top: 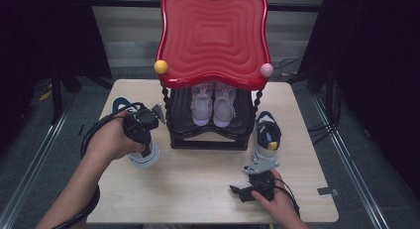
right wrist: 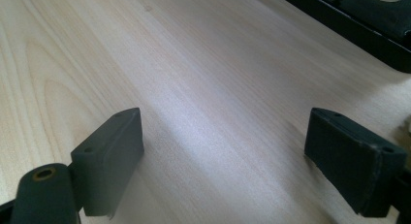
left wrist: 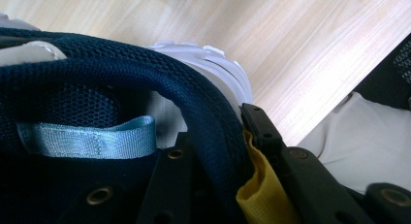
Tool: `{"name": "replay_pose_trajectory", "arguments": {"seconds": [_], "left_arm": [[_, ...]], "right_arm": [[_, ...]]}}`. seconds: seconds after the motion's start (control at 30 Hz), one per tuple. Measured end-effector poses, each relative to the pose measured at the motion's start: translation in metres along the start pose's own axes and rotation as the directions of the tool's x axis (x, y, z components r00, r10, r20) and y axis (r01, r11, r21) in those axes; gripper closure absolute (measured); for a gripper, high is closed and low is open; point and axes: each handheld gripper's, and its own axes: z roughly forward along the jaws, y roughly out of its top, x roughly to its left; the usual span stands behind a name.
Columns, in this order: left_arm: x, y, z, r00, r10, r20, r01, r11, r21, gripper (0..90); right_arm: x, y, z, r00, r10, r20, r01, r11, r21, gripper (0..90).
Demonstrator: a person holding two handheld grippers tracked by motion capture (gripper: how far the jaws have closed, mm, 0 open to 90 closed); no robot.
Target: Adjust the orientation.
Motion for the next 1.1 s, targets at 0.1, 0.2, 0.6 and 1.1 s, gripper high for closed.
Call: {"name": "replay_pose_trajectory", "arguments": {"seconds": [0.1,0.2,0.6,1.1], "left_arm": [[-0.001,0.002,-0.007,1.0000,-0.001,0.002,0.001,1.0000,-0.001,75.0],[-0.002,0.002,-0.013,1.0000,0.005,-0.002,-0.005,0.9999,-0.009,75.0],[-0.003,0.004,-0.038,0.9996,0.017,-0.022,-0.017,0.9997,-0.020,74.9],[-0.007,0.009,-0.070,0.9977,0.040,-0.055,-0.041,0.9990,-0.017,74.7]], "right_arm": [[0.000,0.000,0.000,1.0000,0.000,0.000,0.000,1.000,0.000,13.4],[0.000,0.000,0.000,1.0000,0.000,0.000,0.000,1.000,0.000,13.5],[0.000,0.000,0.000,1.0000,0.000,0.000,0.000,1.000,0.000,13.4],[0.000,0.000,0.000,1.0000,0.000,-0.001,0.000,1.000,0.003,13.5]]}}
